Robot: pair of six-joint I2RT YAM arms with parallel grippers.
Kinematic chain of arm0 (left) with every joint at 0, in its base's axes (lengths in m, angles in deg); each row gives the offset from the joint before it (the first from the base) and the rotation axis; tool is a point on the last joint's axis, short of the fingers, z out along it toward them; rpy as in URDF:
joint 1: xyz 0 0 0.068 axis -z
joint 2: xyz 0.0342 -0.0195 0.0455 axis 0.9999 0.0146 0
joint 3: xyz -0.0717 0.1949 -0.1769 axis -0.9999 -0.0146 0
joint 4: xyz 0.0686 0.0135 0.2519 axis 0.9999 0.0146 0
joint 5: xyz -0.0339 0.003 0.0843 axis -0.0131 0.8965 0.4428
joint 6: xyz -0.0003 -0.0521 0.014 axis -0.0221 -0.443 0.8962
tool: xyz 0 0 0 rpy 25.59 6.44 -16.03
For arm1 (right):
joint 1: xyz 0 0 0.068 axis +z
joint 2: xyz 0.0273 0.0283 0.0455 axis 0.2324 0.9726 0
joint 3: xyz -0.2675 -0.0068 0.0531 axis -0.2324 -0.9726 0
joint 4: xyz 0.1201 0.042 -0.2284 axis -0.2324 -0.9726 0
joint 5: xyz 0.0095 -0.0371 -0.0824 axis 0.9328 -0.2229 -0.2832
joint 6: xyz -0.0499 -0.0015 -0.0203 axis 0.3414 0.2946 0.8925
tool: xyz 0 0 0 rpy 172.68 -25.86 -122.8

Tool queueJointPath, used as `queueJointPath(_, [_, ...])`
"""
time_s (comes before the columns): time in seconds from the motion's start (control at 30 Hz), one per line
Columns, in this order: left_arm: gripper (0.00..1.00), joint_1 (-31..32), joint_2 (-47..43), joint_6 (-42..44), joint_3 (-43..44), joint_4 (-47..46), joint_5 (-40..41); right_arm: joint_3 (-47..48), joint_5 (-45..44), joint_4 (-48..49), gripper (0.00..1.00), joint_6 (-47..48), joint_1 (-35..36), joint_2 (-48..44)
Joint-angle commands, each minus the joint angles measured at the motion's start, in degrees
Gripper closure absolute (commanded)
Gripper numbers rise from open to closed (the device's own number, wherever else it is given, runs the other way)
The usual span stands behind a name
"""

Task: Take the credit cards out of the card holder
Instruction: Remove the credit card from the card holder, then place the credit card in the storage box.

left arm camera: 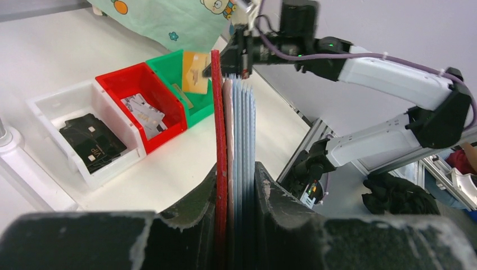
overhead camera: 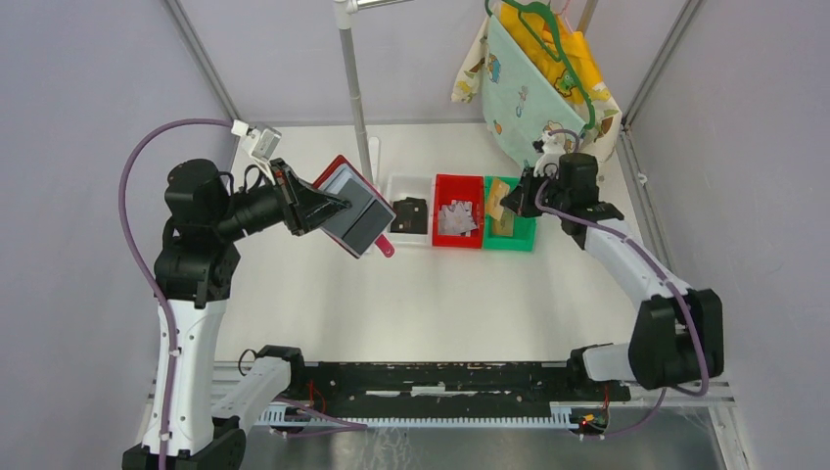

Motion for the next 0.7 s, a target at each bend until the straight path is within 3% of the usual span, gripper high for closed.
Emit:
queueJointPath(0.0, [0.83,-0.14,-0.74,2.49,2.27,-1.22,-2.11,4.05,-8.71,-7.88,1.0,8.8,-0.03,6.39])
queueJointPath(0.37, [0.83,-0.13,-0.99,0.81,1.88,-2.17,-4.14,10.72,-12.33,-7.95,1.0,9.4,-0.04,18.36])
queueJointPath(0.5, [0.83,-0.14,-1.46,1.0,1.76,-2.16,-4.18,9.58,-12.64,-7.98,1.0,9.67,-0.02,17.07])
queueJointPath(0.67, [0.83,-0.11,-1.41,1.29,1.06,-2.2,-4.21,9.18,-6.57,-8.39,1.0,9.12,-0.76,13.02])
